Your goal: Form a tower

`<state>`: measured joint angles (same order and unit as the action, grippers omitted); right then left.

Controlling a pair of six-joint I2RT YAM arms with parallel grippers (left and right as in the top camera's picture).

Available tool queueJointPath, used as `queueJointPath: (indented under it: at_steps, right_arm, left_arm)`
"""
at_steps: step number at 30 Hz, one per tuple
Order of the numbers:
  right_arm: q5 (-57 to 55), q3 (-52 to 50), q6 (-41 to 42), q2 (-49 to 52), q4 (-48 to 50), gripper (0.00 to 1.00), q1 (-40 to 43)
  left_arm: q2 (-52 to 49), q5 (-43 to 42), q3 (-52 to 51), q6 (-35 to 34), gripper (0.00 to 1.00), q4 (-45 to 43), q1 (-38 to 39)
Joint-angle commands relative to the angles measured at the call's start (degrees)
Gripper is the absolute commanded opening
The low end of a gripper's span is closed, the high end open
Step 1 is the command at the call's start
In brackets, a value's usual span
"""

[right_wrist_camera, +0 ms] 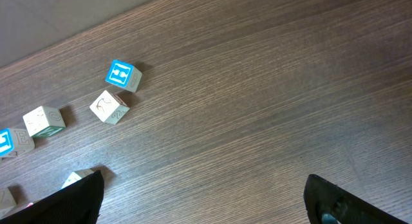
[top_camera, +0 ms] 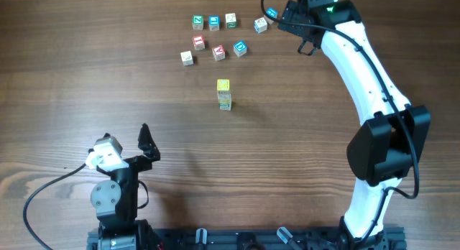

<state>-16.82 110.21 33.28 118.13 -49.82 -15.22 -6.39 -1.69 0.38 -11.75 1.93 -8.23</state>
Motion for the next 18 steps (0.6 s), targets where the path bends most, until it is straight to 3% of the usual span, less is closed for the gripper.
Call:
queueJointPath:
  at_steps: [1, 18]
  right_arm:
    - [-1.0, -0.1, -0.3, 0.7, 0.1, 0.99, -0.3]
    - [-1.0, -0.1, -0.2, 0.7, 0.1, 1.0, -0.3]
  left_arm:
    - [-0.1, 1.8, 0.0, 1.1, 1.0, 0.9, 0.2]
    - [-0.4, 1.8, 0.0, 1.1, 1.0, 2.3, 0.2]
